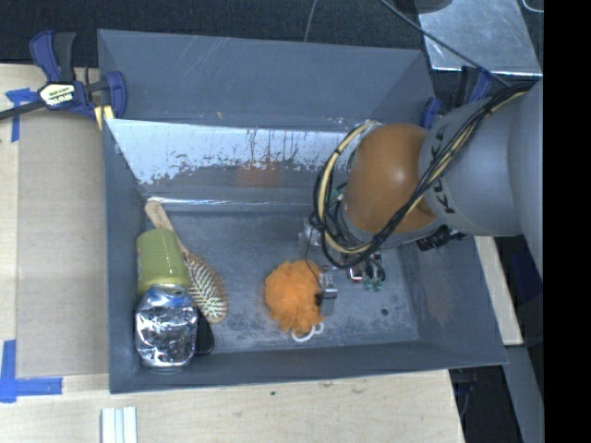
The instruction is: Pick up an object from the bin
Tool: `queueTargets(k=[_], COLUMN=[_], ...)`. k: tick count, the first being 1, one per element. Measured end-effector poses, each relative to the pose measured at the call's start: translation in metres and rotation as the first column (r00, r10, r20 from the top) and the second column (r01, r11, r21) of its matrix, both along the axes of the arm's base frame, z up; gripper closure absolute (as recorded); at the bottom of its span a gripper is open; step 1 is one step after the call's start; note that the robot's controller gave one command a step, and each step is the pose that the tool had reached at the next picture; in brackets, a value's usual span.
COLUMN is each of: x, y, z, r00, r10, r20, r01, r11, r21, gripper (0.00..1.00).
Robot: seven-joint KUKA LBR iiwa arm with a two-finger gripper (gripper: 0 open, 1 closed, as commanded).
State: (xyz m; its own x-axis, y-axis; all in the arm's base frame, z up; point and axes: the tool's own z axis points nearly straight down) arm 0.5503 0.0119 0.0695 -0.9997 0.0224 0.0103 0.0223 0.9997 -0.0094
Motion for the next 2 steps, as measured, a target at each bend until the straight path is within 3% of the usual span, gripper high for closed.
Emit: queueTargets(k=[1,2], x=[0.002,0.058], y=[0.001,0.046], z=[0.003,0.137], r00=[1.0,0.999], r10=[-0.003,0.048], r20=[0.006,0.018], r01=[0.003,-0.048], r11=[1.0,0.999], r21=[0.001,0.003], gripper=[1.0,1.0])
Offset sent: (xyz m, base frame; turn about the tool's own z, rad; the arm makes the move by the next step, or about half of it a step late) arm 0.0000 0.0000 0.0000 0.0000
